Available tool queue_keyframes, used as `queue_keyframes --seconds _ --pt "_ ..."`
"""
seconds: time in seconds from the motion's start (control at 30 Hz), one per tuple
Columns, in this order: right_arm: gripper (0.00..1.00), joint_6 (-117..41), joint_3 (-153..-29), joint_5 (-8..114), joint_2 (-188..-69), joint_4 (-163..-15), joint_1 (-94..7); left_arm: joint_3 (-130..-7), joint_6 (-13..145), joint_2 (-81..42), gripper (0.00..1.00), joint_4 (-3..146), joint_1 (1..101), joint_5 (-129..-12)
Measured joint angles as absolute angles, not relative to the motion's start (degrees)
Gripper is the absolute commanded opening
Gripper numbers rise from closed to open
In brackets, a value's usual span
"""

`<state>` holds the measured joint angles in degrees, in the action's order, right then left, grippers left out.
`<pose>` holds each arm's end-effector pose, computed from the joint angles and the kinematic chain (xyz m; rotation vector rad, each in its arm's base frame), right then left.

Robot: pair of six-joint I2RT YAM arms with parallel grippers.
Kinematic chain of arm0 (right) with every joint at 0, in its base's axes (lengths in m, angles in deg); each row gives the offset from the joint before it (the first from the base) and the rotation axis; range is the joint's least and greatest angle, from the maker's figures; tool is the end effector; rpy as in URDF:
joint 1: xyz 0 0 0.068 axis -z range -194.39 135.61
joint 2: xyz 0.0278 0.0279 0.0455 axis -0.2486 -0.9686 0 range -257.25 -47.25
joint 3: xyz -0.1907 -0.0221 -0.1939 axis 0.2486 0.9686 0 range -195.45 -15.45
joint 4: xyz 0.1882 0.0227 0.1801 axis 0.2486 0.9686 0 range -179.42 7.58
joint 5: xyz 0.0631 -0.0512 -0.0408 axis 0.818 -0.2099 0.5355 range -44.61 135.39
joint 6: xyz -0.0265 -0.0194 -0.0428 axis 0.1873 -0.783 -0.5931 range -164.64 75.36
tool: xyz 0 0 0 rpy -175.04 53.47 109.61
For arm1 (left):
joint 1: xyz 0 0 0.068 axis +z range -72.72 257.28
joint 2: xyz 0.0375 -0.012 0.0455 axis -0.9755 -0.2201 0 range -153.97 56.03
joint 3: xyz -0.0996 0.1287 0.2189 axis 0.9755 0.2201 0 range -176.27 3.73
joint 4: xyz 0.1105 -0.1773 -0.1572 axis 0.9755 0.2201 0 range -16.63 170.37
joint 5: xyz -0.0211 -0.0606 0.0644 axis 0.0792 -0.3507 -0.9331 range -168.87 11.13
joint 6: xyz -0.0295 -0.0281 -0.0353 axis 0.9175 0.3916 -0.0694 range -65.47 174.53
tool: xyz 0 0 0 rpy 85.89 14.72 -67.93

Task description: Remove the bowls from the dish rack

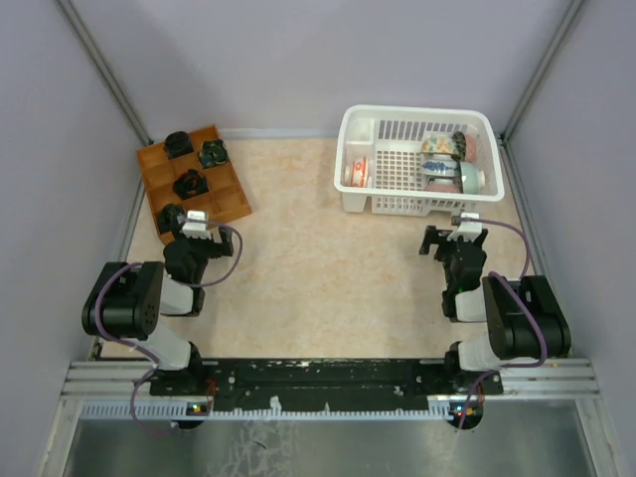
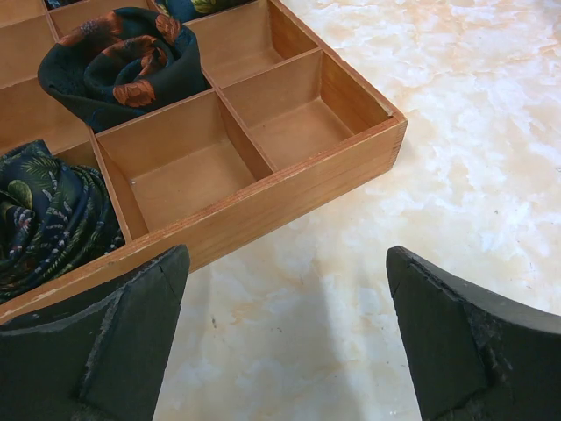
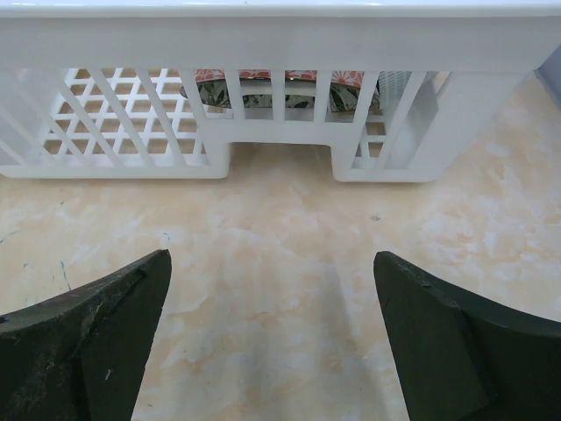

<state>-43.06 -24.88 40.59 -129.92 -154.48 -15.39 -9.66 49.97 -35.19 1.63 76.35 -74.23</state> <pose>0.2228 0.0008 0.1425 0.0711 1.7117 -0.0384 0.2446 -0.0070 0.1389 0.1415 1.6707 -0.0202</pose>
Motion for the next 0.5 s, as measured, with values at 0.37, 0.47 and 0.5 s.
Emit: queue_keyframes --seconds 0.37,0.47,0.5 --pt "0.99 -43.10 -24.88 40.59 -129.92 -154.48 -15.39 -9.66 49.97 -35.19 1.00 1.63 76.35 -74.10" --pt "0.99 -43.10 -24.88 40.59 -129.92 -154.48 -15.39 -9.66 49.97 -35.19 1.00 1.65 76.35 -74.10" --pt "0.99 -43.13 -24.88 40.59 -129.92 -154.48 -15.39 -9.66 49.97 -35.19 0.99 1.65 76.35 -74.08"
